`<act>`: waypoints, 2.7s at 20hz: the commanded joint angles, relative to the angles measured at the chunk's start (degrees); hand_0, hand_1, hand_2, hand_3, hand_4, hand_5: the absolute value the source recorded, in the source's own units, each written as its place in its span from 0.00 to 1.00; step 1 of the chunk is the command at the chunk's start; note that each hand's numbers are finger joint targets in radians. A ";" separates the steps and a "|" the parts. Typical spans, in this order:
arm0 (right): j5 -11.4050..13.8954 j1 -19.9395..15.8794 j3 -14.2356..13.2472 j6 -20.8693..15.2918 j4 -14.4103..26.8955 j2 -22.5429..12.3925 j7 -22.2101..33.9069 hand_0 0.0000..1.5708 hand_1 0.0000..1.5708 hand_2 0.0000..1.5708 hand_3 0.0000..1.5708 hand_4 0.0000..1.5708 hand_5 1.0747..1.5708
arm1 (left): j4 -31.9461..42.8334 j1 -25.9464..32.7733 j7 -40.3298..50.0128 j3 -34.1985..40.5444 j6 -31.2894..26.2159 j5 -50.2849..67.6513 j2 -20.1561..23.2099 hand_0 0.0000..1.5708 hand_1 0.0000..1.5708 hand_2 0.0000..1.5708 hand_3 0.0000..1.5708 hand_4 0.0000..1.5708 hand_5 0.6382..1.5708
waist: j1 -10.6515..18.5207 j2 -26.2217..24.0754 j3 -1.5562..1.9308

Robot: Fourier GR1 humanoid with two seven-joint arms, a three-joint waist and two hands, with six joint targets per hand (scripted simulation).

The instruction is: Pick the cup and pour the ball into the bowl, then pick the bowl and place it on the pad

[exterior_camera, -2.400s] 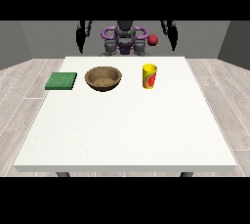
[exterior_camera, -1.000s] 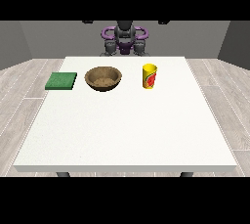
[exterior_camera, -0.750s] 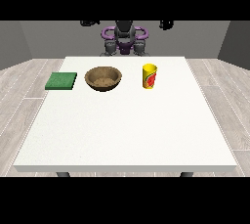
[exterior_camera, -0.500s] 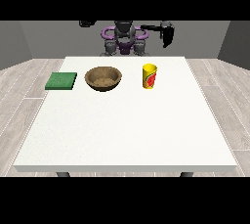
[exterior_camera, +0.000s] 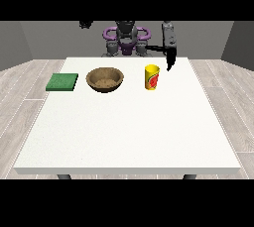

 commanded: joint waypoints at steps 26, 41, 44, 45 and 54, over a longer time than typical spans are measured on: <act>-17.00 6.41 -17.51 15.29 -10.97 -9.38 -0.74 0.00 0.00 0.00 0.00 0.00 0.98 | 33.55 -9.31 -30.10 5.31 13.06 -5.81 4.41 0.84 0.84 1.00 1.00 0.61 0.96 | -8.38 6.33 0.07; -21.59 10.24 -22.46 17.79 -4.09 -10.50 1.46 0.00 0.00 0.00 0.00 0.15 0.98 | 35.90 -17.71 -13.69 -4.52 29.14 -19.31 2.74 0.87 0.87 1.00 1.00 0.71 0.93 | -6.33 -5.44 0.09; -20.43 10.01 -22.25 18.41 -1.06 -10.10 -0.45 0.00 0.00 0.00 0.00 0.15 0.98 | 36.39 -20.43 -8.52 -9.05 34.16 -25.64 2.67 0.89 0.89 1.00 1.00 0.70 0.95 | -5.26 -5.93 0.14; -21.00 9.16 -21.82 18.10 -2.69 -10.75 1.60 0.00 0.00 0.00 0.00 0.16 0.98 | 37.85 -20.38 -7.57 -9.94 38.87 -28.13 2.06 0.89 0.89 1.00 1.00 0.69 0.97 | -7.64 -5.81 0.13; -19.06 9.78 -21.98 19.54 0.32 -9.68 -3.12 0.00 0.00 0.00 0.00 0.21 0.99 | 43.35 -28.25 7.95 -15.80 46.97 -40.03 1.50 0.90 0.90 1.00 1.00 0.60 0.99 | -7.29 -4.41 0.07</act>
